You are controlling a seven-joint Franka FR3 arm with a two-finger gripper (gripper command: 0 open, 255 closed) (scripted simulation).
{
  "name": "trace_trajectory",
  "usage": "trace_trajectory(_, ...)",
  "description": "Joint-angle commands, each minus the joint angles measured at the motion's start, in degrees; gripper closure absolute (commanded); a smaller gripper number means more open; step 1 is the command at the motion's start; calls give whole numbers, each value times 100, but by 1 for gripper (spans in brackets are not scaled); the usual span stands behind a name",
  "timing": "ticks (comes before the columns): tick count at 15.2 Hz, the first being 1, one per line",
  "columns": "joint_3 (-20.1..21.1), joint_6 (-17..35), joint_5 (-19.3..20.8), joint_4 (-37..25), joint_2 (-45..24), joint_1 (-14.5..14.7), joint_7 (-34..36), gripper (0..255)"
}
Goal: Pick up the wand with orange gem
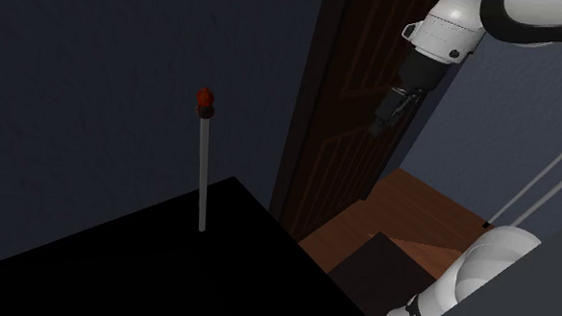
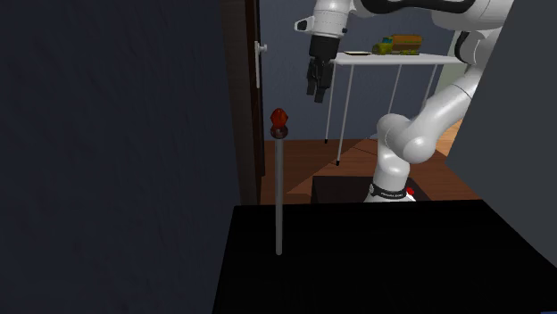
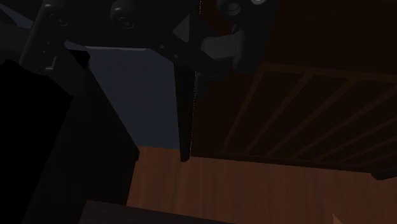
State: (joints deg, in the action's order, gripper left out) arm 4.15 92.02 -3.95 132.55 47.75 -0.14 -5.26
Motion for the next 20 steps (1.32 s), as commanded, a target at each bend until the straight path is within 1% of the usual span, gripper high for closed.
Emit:
trace_trajectory(1, 0, 0, 0, 0, 0, 0, 0, 0)
trace_trajectory(7, 812, -211, -399, -753, -591, 59, 1051, 0)
trace_trajectory(12, 1477, -380, -592, -1585, -1273, 25, 1944, 0)
trace_trajectory(16, 2033, -531, -618, -2392, -1945, -50, 2696, 0)
trace_trajectory(20, 2644, -719, -472, -3349, -2767, -136, 3520, 0)
